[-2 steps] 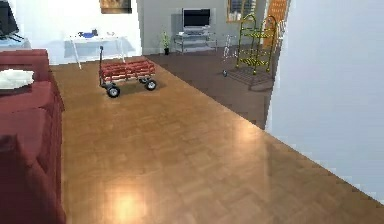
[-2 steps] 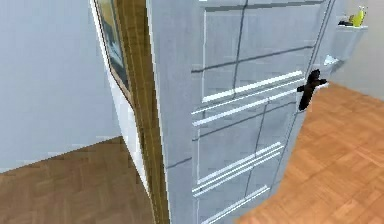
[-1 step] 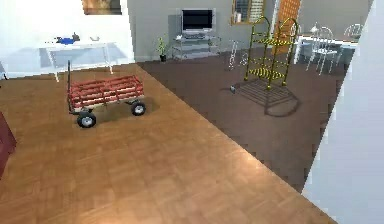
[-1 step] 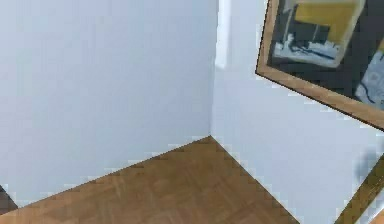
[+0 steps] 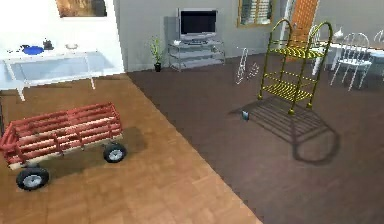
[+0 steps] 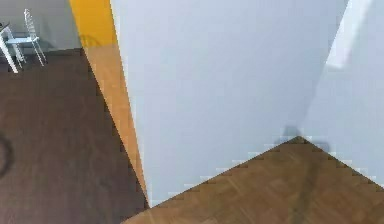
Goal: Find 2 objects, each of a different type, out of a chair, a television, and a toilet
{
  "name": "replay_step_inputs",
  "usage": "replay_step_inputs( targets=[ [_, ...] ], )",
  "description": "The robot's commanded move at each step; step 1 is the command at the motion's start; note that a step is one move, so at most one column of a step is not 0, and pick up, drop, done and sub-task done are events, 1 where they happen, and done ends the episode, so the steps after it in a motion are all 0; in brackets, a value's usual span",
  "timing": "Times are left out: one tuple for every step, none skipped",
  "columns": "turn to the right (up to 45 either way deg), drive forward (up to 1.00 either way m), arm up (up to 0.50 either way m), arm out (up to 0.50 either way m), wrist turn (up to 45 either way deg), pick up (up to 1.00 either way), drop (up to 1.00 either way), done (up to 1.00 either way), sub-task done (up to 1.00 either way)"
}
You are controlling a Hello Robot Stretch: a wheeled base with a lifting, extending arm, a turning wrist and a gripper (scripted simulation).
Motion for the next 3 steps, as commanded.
replay_step_inputs(
  targets=[
    [0.0, 1.0, 0.0, 0.0, 0.0, 0.0, 0.0, 0.0, 0.0],
    [0.0, 0.7, 0.0, 0.0, 0.0, 0.0, 0.0, 0.0, 0.0],
    [-27.0, 0.0, 0.0, 0.0, 0.0, 0.0, 0.0, 0.0, 0.0]
  ],
)
